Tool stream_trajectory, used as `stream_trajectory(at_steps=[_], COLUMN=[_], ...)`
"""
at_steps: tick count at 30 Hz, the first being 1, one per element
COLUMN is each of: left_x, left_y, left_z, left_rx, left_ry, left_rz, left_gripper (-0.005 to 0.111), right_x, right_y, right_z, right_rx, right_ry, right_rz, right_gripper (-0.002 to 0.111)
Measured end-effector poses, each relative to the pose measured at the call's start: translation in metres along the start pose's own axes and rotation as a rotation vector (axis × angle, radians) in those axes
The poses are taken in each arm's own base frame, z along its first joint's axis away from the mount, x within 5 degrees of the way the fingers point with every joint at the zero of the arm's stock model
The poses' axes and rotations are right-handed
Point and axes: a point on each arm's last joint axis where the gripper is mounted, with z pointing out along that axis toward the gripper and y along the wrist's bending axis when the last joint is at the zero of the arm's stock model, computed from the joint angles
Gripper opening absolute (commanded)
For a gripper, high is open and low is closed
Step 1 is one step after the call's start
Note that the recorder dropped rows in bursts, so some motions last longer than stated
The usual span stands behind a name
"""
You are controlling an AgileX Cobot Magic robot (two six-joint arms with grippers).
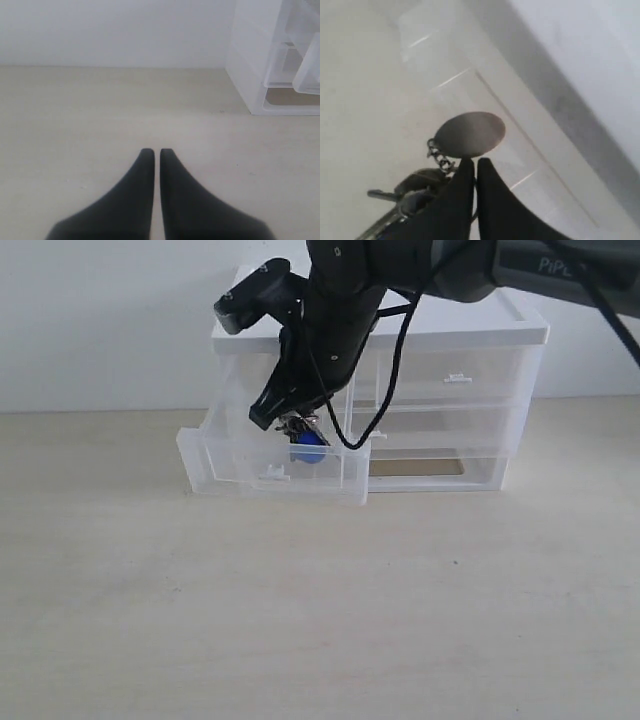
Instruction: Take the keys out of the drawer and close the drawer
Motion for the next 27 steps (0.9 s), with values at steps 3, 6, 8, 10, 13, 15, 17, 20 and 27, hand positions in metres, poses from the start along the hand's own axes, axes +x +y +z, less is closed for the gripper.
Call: stream_trajectory(at_steps=[3,6,8,10,13,15,17,20,27], left_x=[0.0,0.0,0.0,0.0,0.0,0.0,0.0,0.0,0.0], left_y=[0.0,0.0,0.0,0.0,0.0,0.0,0.0,0.0,0.0], left_z=[0.0,0.0,0.0,0.0,0.0,0.0,0.0,0.0,0.0], left_rx=[0.0,0.0,0.0,0.0,0.0,0.0,0.0,0.0,0.0], left_ry=[0.0,0.0,0.0,0.0,0.0,0.0,0.0,0.0,0.0], left_rz=[0.0,0.0,0.0,0.0,0.0,0.0,0.0,0.0,0.0], left_gripper=[0.004,0.004,0.004,0.004,0.004,0.004,0.004,0.004,0.004], right_x=[-0.004,-0.006,-0.004,-0.001,0.003,0.002,0.003,0.004,0.004], right_y=[0.003,0.003,0.004,0.006,0.008,0.009,0.009,0.009,0.006], right_z=[-0.01,-0.017,-0.018,-0.015,-0.002,0.005,0.007,0.012,0.007], right_rx=[-0.048,-0.063,-0.072,-0.084,-0.097,-0.101,-0.103,-0.097,-0.056], right_ry=[-0.036,-0.055,-0.034,-0.006,0.027,0.021,0.023,0.035,0.037], right_rz=[0.021,0.03,0.031,0.032,0.031,0.041,0.046,0.062,0.02], right_gripper=[0.04,0.053,0.053,0.053,0.053,0.053,0.051,0.009,0.0])
